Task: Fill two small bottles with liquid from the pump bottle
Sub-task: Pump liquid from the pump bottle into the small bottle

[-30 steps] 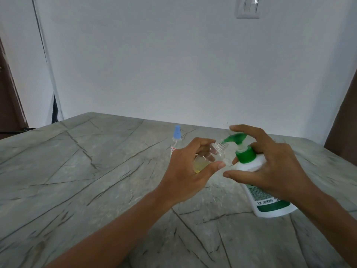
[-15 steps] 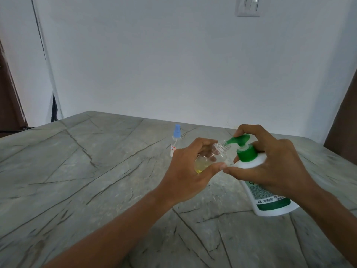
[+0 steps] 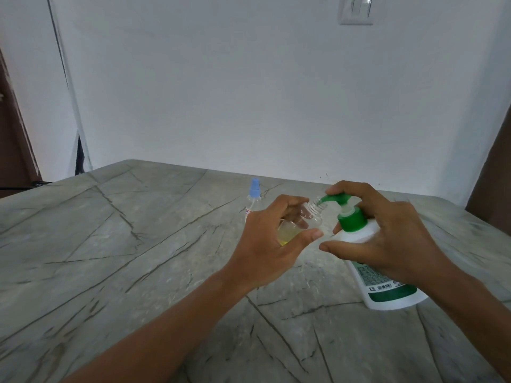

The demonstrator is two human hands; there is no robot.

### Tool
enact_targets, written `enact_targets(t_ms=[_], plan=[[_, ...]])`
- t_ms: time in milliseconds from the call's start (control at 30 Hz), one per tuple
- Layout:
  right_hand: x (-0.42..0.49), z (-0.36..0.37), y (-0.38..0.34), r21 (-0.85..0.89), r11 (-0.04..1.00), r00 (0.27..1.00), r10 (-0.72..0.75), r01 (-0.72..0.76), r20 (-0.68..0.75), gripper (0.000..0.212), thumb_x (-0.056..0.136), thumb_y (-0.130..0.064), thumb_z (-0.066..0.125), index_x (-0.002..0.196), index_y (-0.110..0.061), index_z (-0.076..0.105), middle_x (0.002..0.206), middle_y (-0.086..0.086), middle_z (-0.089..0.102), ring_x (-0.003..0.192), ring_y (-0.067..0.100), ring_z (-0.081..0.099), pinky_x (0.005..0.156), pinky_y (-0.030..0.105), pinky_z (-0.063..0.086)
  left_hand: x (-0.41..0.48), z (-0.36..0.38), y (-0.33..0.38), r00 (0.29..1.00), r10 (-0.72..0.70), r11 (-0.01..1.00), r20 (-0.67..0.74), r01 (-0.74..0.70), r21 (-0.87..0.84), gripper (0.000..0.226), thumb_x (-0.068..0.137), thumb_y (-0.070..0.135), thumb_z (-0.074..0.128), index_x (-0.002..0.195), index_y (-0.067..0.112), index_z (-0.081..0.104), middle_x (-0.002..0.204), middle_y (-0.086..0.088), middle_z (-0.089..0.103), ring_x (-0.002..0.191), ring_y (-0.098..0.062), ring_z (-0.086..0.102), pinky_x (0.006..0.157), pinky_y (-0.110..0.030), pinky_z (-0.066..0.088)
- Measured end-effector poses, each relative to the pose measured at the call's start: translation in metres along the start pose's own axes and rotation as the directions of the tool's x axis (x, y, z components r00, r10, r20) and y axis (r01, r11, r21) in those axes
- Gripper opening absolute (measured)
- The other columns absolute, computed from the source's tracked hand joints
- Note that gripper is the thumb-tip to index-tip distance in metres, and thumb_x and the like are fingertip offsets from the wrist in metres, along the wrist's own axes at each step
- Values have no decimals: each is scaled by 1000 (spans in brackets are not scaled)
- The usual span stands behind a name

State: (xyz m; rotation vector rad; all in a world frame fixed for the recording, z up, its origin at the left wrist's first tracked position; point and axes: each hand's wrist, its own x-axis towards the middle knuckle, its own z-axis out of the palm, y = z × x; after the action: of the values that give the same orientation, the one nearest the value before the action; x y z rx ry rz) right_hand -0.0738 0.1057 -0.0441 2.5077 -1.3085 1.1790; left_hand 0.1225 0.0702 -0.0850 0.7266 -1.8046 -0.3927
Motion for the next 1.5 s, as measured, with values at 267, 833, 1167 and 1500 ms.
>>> enact_targets(t_ms=[267, 833, 1167, 1500], plan=[[0, -1, -1, -23, 1000, 999, -21, 20, -37, 66, 58, -47, 86, 113, -45, 48, 83, -32, 62, 74, -12, 63, 57, -1, 43, -2, 2, -2, 1000, 24, 1000, 2, -24, -11, 48, 80, 29, 77, 121, 11, 60, 107, 6, 70, 95, 1, 65, 80, -15, 53], [-2, 1, 0, 59, 998, 999, 17, -15, -36, 75, 56, -50, 83, 116, -48, 39, 88, -31, 61, 79, -11, 64, 58, 1, 46, -1, 1, 0, 1000, 13, 1000, -6, -14, -13, 49, 79, 35, 74, 121, 16, 59, 104, 22, 64, 94, 9, 62, 78, -5, 47], [0, 1, -1, 35, 999, 998, -1, 3, -59, 64, 56, -54, 82, 106, -49, 42, 81, -27, 64, 71, -8, 66, 53, 3, 46, -4, 2, -3, 999, 38, 999, 3, -38, 19, 49, 79, 35, 74, 120, 13, 59, 106, 10, 69, 94, 2, 65, 79, -12, 52], [-4, 4, 3, 93, 995, 999, 29, -24, -46, 81, 54, -54, 81, 119, -52, 32, 88, -31, 60, 85, -11, 63, 62, -1, 45, -1, 3, 1, 1000, 20, 1000, -23, -20, 7, 48, 79, 38, 72, 121, 17, 58, 104, 26, 61, 94, 12, 61, 77, -4, 46]])
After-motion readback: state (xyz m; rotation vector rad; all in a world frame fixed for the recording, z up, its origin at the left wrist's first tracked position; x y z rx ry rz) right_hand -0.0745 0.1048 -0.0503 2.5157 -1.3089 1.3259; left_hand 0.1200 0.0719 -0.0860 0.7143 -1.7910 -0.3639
